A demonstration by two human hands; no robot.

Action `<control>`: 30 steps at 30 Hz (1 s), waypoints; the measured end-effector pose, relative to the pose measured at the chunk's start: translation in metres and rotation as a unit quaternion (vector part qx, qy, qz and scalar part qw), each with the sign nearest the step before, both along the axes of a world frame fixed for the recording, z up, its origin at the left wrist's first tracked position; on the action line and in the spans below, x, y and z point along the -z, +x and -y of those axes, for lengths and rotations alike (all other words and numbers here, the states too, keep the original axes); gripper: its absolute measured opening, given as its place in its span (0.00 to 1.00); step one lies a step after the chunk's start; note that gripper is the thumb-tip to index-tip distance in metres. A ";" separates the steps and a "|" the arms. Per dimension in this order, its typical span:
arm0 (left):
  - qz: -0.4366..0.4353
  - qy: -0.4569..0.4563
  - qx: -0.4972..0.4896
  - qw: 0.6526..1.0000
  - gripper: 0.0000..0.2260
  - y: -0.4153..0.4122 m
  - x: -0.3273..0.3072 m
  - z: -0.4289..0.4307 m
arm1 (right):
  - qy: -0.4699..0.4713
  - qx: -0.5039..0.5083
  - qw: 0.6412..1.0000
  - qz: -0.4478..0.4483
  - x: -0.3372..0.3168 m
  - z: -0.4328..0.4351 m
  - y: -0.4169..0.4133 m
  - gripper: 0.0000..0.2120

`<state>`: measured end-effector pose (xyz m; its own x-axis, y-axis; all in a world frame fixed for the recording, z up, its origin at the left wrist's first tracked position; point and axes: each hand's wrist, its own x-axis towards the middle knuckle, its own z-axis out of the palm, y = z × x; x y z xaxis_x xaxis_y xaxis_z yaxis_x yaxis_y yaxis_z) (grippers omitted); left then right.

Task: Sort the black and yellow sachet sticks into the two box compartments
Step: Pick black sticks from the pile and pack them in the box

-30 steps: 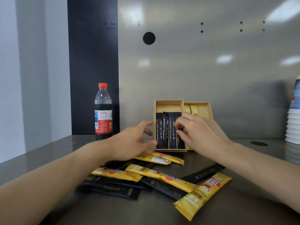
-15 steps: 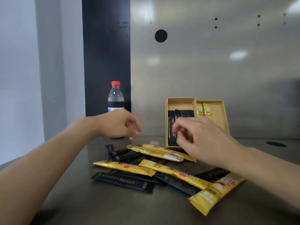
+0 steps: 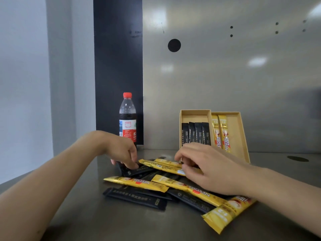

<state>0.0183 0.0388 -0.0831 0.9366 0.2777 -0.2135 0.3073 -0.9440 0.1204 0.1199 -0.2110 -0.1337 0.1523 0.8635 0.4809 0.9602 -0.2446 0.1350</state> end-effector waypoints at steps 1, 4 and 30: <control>0.003 0.003 0.001 1.000 0.12 0.001 0.001 0.000 | -0.024 -0.001 1.000 -0.021 0.001 0.000 0.000 0.13; 0.011 0.008 -0.011 1.000 0.13 0.003 0.002 0.000 | -0.103 -0.004 0.991 -0.085 0.002 0.003 -0.001 0.21; 0.342 -0.169 0.174 0.908 0.17 0.026 0.014 0.044 | 0.250 -0.083 0.910 -0.321 -0.022 0.012 0.028 0.15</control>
